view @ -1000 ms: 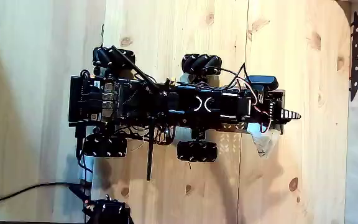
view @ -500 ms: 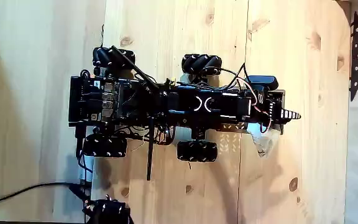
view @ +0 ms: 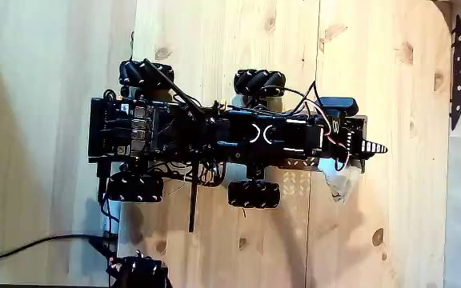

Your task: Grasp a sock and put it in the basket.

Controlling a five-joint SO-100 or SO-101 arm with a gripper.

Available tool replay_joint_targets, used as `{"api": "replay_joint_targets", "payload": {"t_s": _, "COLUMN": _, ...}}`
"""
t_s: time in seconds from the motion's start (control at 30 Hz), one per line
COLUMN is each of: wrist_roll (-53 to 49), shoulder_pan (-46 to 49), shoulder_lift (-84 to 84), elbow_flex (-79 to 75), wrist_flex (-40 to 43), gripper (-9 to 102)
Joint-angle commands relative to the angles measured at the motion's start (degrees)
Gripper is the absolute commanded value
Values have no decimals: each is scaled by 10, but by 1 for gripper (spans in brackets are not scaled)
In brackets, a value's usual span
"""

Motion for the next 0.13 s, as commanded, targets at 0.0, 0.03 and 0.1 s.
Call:
{"api": "replay_joint_targets", "payload": {"t_s": 0.0, "wrist_roll": 1, "shoulder_pan": 1, "shoulder_lift": 2, "elbow_flex": 4, "wrist_flex": 77, "gripper": 42}}
{"api": "replay_joint_targets", "payload": {"t_s": 0.03, "wrist_roll": 1, "shoulder_pan": 1, "shoulder_lift": 2, "elbow_flex": 4, "wrist_flex": 77, "gripper": 42}}
{"api": "replay_joint_targets", "payload": {"t_s": 0.1, "wrist_roll": 1, "shoulder_pan": 1, "shoulder_lift": 2, "elbow_flex": 4, "wrist_flex": 77, "gripper": 42}}
